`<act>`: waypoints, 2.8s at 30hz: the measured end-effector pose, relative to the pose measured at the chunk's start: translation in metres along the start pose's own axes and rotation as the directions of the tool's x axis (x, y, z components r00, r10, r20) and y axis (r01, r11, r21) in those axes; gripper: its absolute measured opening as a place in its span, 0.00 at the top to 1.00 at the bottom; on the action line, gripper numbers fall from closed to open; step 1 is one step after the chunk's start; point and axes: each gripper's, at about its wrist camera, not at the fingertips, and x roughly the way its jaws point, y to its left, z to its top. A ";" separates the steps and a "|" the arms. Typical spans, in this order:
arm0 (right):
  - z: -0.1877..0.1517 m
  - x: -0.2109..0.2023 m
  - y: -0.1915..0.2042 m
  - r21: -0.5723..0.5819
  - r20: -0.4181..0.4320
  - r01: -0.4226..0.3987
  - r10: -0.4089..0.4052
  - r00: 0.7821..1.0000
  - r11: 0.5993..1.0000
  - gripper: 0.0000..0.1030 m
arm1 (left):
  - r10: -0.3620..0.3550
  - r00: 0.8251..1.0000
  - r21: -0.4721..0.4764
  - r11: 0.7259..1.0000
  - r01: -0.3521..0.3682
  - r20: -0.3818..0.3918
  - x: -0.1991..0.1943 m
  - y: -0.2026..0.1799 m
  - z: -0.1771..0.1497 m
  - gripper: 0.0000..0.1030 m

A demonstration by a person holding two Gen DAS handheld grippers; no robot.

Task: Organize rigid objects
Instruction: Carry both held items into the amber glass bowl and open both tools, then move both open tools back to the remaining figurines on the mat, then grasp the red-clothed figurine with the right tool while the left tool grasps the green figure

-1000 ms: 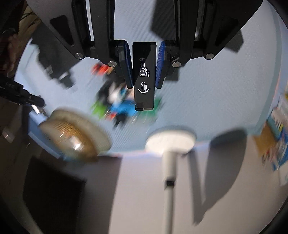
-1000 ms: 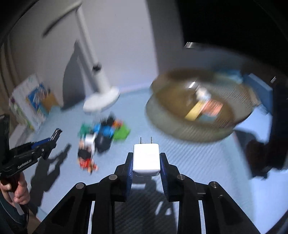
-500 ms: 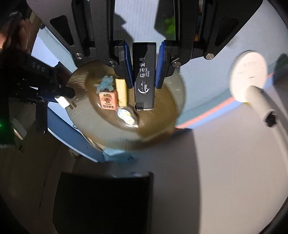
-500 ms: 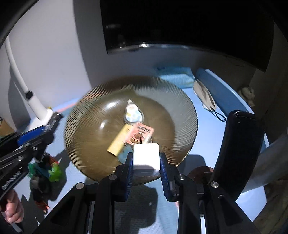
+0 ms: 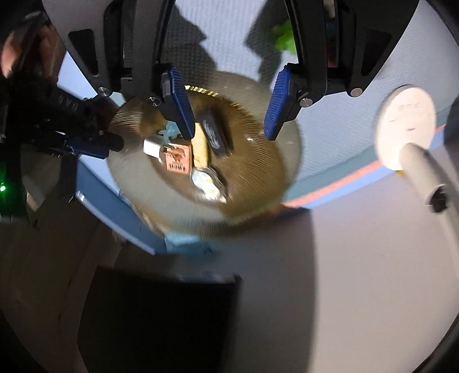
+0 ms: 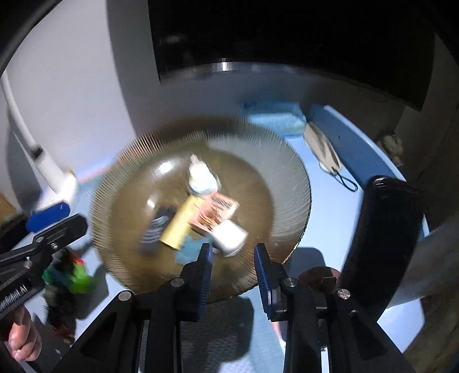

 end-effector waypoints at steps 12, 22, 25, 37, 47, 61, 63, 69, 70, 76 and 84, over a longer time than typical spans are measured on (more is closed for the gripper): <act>-0.039 -0.069 0.073 -0.121 0.157 -0.238 0.255 0.954 0.964 0.39 | 0.263 0.947 -0.267 0.941 -0.210 0.182 -0.168 0.113 -0.103 0.29; -0.118 0.009 0.150 -0.171 0.017 -0.406 0.415 0.910 0.898 0.33 | 0.397 0.917 -0.353 0.852 -0.387 -0.049 -0.126 0.172 -0.207 0.29; -0.127 0.021 0.154 -0.155 -0.007 -0.411 0.415 0.910 0.898 0.33 | 0.397 0.915 -0.353 0.847 -0.397 -0.076 -0.111 0.177 -0.221 0.29; -0.125 0.018 0.147 -0.158 0.006 -0.468 0.475 0.880 0.869 0.31 | 0.354 0.931 -0.319 0.876 -0.362 -0.085 -0.103 0.169 -0.215 0.29; -0.137 0.008 0.209 -0.315 -0.154 -0.533 0.511 0.845 0.786 0.31 | 0.132 0.987 -0.224 0.963 -0.149 -0.091 -0.071 0.167 -0.147 0.29; -0.140 0.033 0.238 -0.385 -0.188 -0.487 0.450 0.873 0.784 0.47 | 0.008 0.992 -0.173 0.984 -0.030 -0.128 -0.014 0.176 -0.126 0.59; -0.142 0.033 0.240 -0.400 -0.176 -0.470 0.437 0.882 0.787 0.50 | 0.003 0.993 -0.175 0.984 -0.024 -0.121 -0.014 0.174 -0.126 0.60; -0.142 0.027 0.236 -0.389 -0.153 -0.476 0.454 0.878 0.789 0.69 | 0.029 0.996 -0.197 0.979 -0.046 -0.086 -0.027 0.171 -0.132 0.61; -0.142 0.025 0.233 -0.378 -0.152 -0.481 0.460 0.875 0.791 0.69 | 0.029 0.997 -0.206 0.978 -0.044 -0.076 -0.033 0.171 -0.134 0.61; -0.148 -0.009 0.193 -0.357 -0.076 -0.454 0.459 0.885 0.816 0.69 | 0.071 0.997 -0.251 0.966 -0.063 0.022 -0.099 0.168 -0.160 0.61; -0.175 -0.006 0.156 -0.285 -0.095 -0.421 0.411 0.907 0.861 0.69 | 0.119 0.993 -0.310 0.944 -0.115 -0.006 -0.106 0.160 -0.206 0.61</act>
